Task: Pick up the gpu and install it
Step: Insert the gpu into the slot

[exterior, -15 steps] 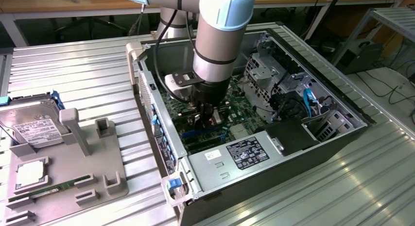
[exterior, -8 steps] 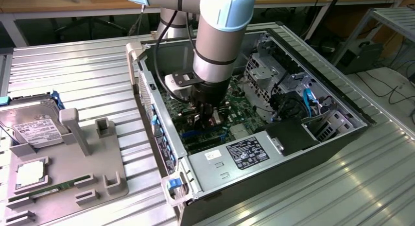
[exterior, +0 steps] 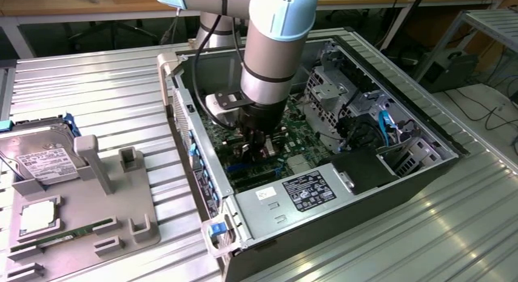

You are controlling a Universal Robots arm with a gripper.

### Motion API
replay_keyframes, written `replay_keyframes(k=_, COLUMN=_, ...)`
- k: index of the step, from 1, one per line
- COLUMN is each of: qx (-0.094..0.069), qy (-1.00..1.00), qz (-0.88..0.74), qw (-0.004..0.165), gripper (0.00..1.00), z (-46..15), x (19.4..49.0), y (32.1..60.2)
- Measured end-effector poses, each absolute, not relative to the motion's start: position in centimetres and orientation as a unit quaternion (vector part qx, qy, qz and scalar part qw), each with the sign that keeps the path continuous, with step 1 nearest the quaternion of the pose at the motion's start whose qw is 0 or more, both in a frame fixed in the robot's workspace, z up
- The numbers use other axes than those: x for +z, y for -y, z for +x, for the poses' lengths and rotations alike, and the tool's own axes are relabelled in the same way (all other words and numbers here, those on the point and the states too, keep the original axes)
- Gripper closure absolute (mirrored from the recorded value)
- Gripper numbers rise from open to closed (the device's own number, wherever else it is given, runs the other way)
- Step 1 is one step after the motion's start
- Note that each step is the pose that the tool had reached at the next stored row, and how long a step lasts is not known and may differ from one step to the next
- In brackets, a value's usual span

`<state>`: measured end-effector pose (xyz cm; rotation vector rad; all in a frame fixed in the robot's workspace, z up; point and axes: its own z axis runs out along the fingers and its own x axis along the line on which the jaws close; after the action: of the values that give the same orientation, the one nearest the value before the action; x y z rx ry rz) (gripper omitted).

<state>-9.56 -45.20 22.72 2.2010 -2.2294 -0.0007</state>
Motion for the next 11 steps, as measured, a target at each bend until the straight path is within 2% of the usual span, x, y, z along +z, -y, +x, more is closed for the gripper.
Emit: replay_keyframes(k=11, qx=0.000, qy=0.712, qz=0.703, qw=0.004, gripper=0.71, z=-9.56, x=23.30, y=45.20)
